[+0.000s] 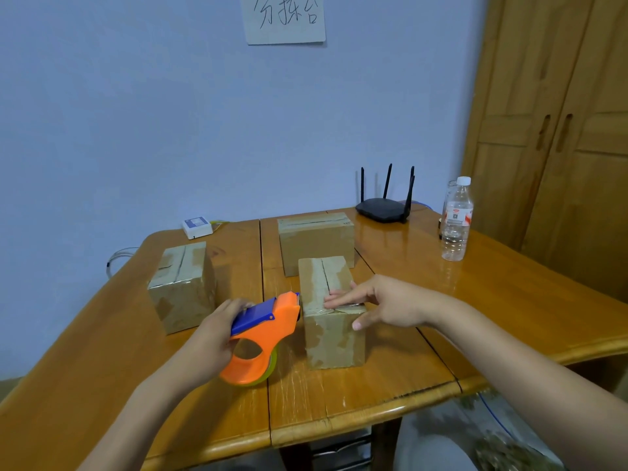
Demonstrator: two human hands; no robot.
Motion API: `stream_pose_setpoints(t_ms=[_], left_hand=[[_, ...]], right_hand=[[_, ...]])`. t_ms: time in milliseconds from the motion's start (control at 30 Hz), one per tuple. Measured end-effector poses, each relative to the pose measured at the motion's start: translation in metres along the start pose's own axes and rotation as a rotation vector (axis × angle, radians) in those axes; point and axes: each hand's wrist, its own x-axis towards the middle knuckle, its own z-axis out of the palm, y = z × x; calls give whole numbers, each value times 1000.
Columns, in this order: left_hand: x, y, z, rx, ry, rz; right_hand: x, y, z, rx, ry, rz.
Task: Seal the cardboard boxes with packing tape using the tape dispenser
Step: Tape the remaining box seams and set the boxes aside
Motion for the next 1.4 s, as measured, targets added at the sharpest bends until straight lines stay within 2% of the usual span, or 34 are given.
stream_pose_setpoints(t_ms=[167,333,500,733,967,1200,1400], left_hand=[[1,-2,1,45,23,-6],[5,-1,2,57,51,-7],[4,-1,3,40,26,-7],[-1,-1,-5,11,29,37],[-13,-21,-23,113,86,14],[-13,-25,-28,229,9,-41],[-4,-8,-33,411,-142,-63]], right_hand=[[-4,-20,2,-157,45,42],[11,-55,25,-311,383,-28],[16,-46,57,-589,237,35],[17,-36,59,-734,240,12],[16,-33,59,-708,248,3],[12,-36,59,-702,191,-25],[15,-32,56,-630,190,-22]])
